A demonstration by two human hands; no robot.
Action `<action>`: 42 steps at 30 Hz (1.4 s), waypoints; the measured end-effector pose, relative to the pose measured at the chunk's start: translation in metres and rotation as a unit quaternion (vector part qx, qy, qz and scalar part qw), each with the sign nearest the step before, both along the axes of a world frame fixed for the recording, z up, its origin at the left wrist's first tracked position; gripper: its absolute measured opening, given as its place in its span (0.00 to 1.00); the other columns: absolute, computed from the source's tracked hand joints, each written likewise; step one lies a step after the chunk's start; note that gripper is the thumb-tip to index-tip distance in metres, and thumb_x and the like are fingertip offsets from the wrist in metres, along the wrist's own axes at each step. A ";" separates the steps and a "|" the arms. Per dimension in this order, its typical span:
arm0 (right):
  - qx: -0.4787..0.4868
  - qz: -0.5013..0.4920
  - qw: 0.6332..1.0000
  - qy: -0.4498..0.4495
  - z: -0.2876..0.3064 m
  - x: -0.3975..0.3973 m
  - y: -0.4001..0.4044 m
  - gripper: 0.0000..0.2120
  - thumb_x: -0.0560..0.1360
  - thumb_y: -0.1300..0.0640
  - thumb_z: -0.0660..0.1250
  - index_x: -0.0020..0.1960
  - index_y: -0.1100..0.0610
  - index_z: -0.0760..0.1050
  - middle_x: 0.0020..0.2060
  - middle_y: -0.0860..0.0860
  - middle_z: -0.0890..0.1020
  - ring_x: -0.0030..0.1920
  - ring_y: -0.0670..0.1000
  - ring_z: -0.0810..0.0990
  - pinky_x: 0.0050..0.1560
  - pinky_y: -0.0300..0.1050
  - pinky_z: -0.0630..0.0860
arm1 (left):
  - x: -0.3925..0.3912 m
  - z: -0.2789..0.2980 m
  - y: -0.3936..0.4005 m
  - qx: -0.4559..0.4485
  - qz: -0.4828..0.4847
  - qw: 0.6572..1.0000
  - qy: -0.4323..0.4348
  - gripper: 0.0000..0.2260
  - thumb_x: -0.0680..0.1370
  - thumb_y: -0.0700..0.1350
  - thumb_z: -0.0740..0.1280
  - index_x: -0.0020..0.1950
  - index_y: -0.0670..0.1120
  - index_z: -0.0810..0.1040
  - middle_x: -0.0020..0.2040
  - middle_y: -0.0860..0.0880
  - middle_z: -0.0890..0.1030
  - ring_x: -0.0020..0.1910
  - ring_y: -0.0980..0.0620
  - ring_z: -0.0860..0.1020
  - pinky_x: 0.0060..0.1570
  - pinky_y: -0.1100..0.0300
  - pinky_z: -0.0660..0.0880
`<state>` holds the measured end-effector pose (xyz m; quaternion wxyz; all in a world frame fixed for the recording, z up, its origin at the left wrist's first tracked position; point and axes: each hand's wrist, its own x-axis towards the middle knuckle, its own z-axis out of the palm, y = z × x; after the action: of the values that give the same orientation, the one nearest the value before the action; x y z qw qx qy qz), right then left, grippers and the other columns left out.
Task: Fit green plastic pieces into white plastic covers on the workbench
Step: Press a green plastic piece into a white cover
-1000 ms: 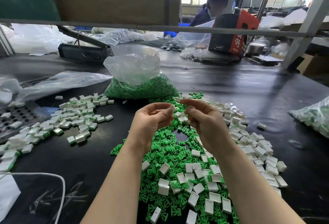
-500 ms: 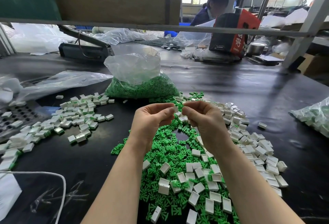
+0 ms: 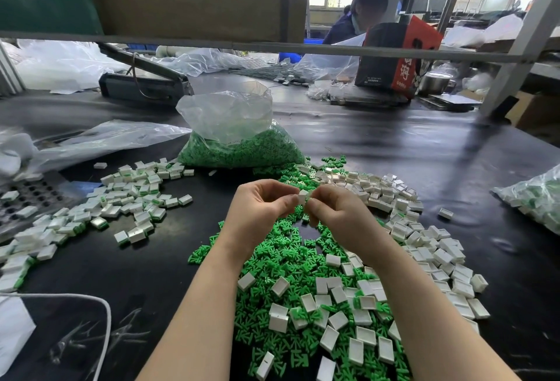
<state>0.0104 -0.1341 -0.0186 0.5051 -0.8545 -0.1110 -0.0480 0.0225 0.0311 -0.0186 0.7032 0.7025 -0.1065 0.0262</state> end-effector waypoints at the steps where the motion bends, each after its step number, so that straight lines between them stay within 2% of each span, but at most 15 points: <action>1: -0.027 0.007 1.000 0.002 0.000 0.000 -0.001 0.09 0.80 0.59 0.63 0.42 0.56 0.76 0.32 0.50 0.80 0.26 0.39 0.70 0.32 0.39 0.66 | 0.001 -0.001 0.001 0.027 -0.004 1.000 -0.004 0.04 0.73 0.37 0.73 0.44 0.45 0.84 0.38 0.46 0.85 0.36 0.56 0.81 0.39 0.64 0.77; 5: -0.050 0.028 0.998 0.003 0.002 -0.002 -0.003 0.09 0.81 0.59 0.62 0.42 0.59 0.76 0.32 0.50 0.80 0.28 0.41 0.71 0.34 0.41 0.67 | 0.001 -0.004 0.003 0.109 -0.045 0.993 0.027 0.02 0.77 0.40 0.70 0.47 0.42 0.80 0.36 0.48 0.82 0.34 0.55 0.79 0.38 0.63 0.77; 8: -0.048 0.046 0.998 0.006 0.002 -0.003 -0.003 0.10 0.81 0.60 0.62 0.44 0.62 0.76 0.33 0.50 0.79 0.35 0.49 0.75 0.40 0.50 0.72 | 0.000 -0.004 0.005 0.140 -0.078 0.986 0.045 0.05 0.79 0.41 0.67 0.46 0.41 0.79 0.34 0.48 0.82 0.33 0.53 0.79 0.37 0.63 0.77; 11: -0.045 0.062 0.997 0.010 0.001 -0.003 -0.002 0.11 0.81 0.60 0.60 0.42 0.61 0.75 0.34 0.52 0.80 0.38 0.57 0.77 0.46 0.56 0.74 | -0.001 -0.002 0.007 0.135 -0.083 0.987 0.038 0.05 0.79 0.40 0.67 0.46 0.39 0.78 0.34 0.48 0.81 0.32 0.54 0.78 0.36 0.63 0.77; 14: -0.052 0.072 0.996 0.015 0.001 -0.003 -0.002 0.13 0.82 0.60 0.60 0.39 0.57 0.74 0.32 0.50 0.79 0.37 0.53 0.76 0.47 0.57 0.74 | -0.002 -0.001 0.007 0.125 -0.083 0.988 0.036 0.04 0.79 0.38 0.67 0.45 0.39 0.79 0.32 0.49 0.81 0.31 0.54 0.77 0.35 0.64 0.76; 18: -0.061 0.073 0.995 0.028 0.000 -0.004 -0.002 0.14 0.82 0.59 0.59 0.38 0.56 0.74 0.29 0.49 0.77 0.33 0.51 0.74 0.41 0.57 0.74 | -0.001 -0.002 0.008 0.126 -0.074 0.989 0.028 0.03 0.77 0.37 0.69 0.44 0.39 0.81 0.31 0.49 0.80 0.32 0.53 0.77 0.35 0.63 0.77; 21: -0.067 0.072 0.995 0.034 -0.001 -0.003 -0.002 0.15 0.81 0.60 0.60 0.36 0.55 0.73 0.28 0.50 0.76 0.30 0.49 0.73 0.36 0.52 0.71 | -0.001 -0.002 0.008 0.142 -0.081 0.986 0.024 0.03 0.77 0.37 0.69 0.44 0.40 0.81 0.32 0.48 0.80 0.33 0.52 0.77 0.36 0.62 0.77; 26: -0.097 0.078 0.992 0.026 -0.001 -0.004 -0.004 0.17 0.80 0.60 0.62 0.33 0.52 0.71 0.25 0.44 0.70 0.25 0.40 0.67 0.33 0.41 0.65 | -0.001 -0.001 0.007 0.183 -0.080 0.980 0.013 0.03 0.77 0.37 0.69 0.44 0.41 0.82 0.32 0.47 0.80 0.31 0.54 0.77 0.35 0.64 0.75; 30: -0.111 0.085 0.990 0.006 0.001 -0.005 -0.004 0.18 0.80 0.60 0.63 0.32 0.51 0.70 0.26 0.44 0.70 0.27 0.40 0.66 0.33 0.40 0.64 | -0.001 0.000 0.008 0.209 -0.071 0.975 -0.007 0.04 0.77 0.37 0.70 0.43 0.42 0.83 0.32 0.46 0.81 0.29 0.56 0.77 0.34 0.63 0.75; 37: -0.134 0.092 0.987 -0.007 0.002 -0.006 -0.005 0.17 0.79 0.59 0.63 0.32 0.50 0.70 0.28 0.45 0.71 0.28 0.40 0.67 0.34 0.38 0.64 | 0.001 -0.002 0.010 0.249 -0.068 0.965 -0.041 0.07 0.76 0.39 0.70 0.41 0.48 0.83 0.33 0.44 0.83 0.32 0.53 0.78 0.41 0.50 0.80; 42: -0.137 0.093 0.986 -0.017 0.001 -0.007 -0.006 0.18 0.79 0.60 0.64 0.31 0.49 0.69 0.26 0.43 0.70 0.28 0.40 0.67 0.32 0.36 0.63 | 0.000 -0.001 0.010 0.251 -0.071 0.964 -0.047 0.07 0.77 0.39 0.70 0.40 0.49 0.83 0.34 0.44 0.83 0.34 0.51 0.80 0.42 0.47 0.80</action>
<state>0.0037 -0.1403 -0.0175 0.3837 -0.9007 -0.2036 0.0003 0.0223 0.0406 -0.0197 0.4987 0.8450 -0.1921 -0.0182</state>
